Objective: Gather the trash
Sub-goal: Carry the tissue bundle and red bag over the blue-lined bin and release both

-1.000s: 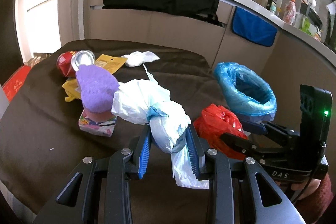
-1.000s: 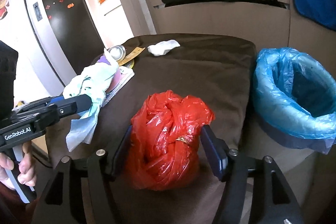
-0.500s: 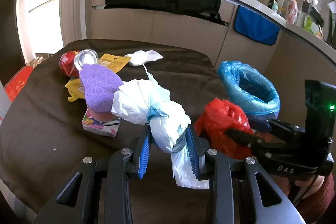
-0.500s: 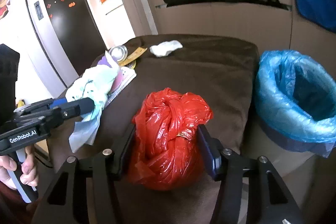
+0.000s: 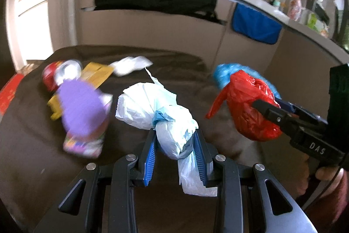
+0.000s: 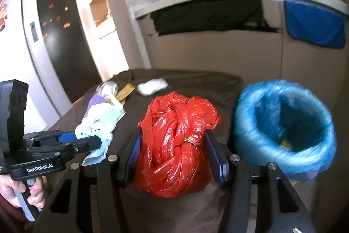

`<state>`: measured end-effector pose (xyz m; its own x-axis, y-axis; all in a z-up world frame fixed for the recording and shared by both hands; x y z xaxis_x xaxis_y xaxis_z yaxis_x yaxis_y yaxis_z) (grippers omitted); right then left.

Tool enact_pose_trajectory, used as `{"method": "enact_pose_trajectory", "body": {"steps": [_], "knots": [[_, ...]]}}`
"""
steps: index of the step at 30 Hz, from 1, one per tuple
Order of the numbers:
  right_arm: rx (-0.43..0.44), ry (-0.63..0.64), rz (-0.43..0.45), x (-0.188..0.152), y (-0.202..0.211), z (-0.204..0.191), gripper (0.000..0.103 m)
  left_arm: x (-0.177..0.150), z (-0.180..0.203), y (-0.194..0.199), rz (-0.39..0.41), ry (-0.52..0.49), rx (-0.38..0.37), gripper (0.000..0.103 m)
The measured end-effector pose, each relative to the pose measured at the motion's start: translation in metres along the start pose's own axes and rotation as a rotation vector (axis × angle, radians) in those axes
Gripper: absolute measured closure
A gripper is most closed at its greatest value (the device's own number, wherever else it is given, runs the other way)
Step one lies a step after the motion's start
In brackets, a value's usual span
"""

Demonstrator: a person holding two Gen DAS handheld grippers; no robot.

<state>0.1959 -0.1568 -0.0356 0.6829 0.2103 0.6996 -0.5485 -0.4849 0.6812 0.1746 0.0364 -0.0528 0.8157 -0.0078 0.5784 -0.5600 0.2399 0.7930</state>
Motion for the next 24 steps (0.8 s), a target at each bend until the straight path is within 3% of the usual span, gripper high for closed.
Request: {"method": "enact_pose_trajectory", "body": {"steps": [5, 10, 15, 24], "knots": [[-0.085, -0.076, 0.093, 0.023, 0.027, 0.050, 0.052, 0.057, 0.047, -0.009, 0.066, -0.098, -0.067, 0.069], [-0.177, -0.164, 0.119, 0.035, 0.041, 0.108, 0.051, 0.098, 0.094, -0.043, 0.042, -0.178, -0.143, 0.069], [-0.233, -0.222, 0.111, 0.034, 0.038, 0.151, 0.051, 0.118, 0.131, -0.084, 0.012, -0.243, -0.148, 0.069], [-0.227, -0.291, 0.072, 0.023, 0.009, 0.189, 0.051, 0.128, 0.160, -0.134, -0.050, -0.269, -0.153, 0.069]]}}
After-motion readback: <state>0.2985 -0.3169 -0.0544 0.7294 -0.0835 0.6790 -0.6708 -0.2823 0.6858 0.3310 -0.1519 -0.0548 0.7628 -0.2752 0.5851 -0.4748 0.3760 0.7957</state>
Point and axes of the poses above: each gripper's, at about its wrist camera, not at the fingertips, and y roughly against the way its jaws point, z to its right, x to its top, the point moved 3 cm from there along -y, roughly the way its jaws point, and after that the axes turned 13 degrees about -z, right-handed, at the moved point
